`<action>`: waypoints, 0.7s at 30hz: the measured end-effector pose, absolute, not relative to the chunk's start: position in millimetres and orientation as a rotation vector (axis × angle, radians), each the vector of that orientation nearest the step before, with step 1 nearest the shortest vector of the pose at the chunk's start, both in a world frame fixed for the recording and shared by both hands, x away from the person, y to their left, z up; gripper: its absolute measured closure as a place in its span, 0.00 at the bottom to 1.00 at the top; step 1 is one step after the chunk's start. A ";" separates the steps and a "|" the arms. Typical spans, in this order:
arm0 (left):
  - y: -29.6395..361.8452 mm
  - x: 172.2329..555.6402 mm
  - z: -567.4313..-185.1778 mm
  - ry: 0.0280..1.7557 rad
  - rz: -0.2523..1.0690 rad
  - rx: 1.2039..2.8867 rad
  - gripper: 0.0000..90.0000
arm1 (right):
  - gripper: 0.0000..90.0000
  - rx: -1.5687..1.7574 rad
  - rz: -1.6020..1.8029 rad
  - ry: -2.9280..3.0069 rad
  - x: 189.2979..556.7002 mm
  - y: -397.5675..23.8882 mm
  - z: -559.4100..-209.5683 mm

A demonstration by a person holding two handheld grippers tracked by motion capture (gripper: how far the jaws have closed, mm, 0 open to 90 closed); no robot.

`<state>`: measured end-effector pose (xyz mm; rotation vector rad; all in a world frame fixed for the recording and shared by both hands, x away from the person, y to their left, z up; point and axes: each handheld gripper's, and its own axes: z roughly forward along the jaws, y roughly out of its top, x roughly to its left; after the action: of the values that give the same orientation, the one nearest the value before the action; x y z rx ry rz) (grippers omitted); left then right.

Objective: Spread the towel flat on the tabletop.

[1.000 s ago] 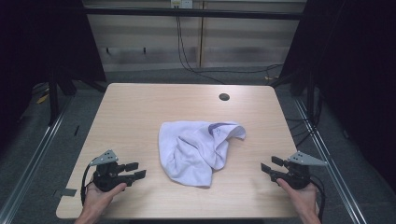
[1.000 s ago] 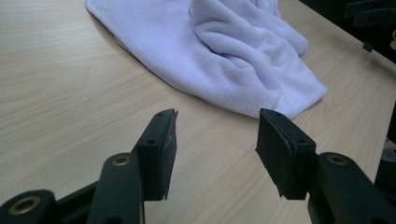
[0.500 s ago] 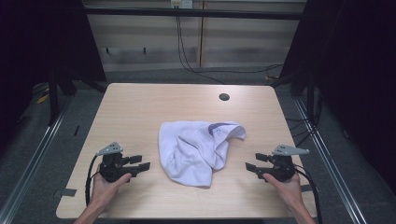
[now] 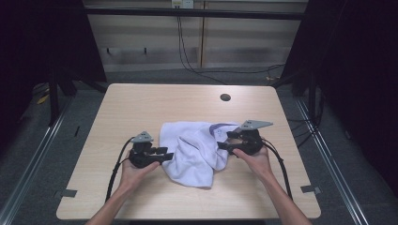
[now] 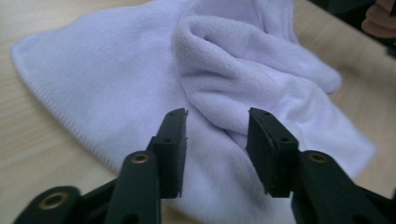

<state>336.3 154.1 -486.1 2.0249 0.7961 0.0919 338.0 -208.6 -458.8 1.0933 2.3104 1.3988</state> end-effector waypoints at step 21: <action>177.2 274.6 -469.5 0.687 -0.108 2.009 0.65 | 0.83 0.962 1.234 2.625 306.6 -158.7 -500.7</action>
<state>274.6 177.2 -469.5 2.0091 0.6873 -0.1078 306.6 -158.7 -500.7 0.9624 2.6250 1.2341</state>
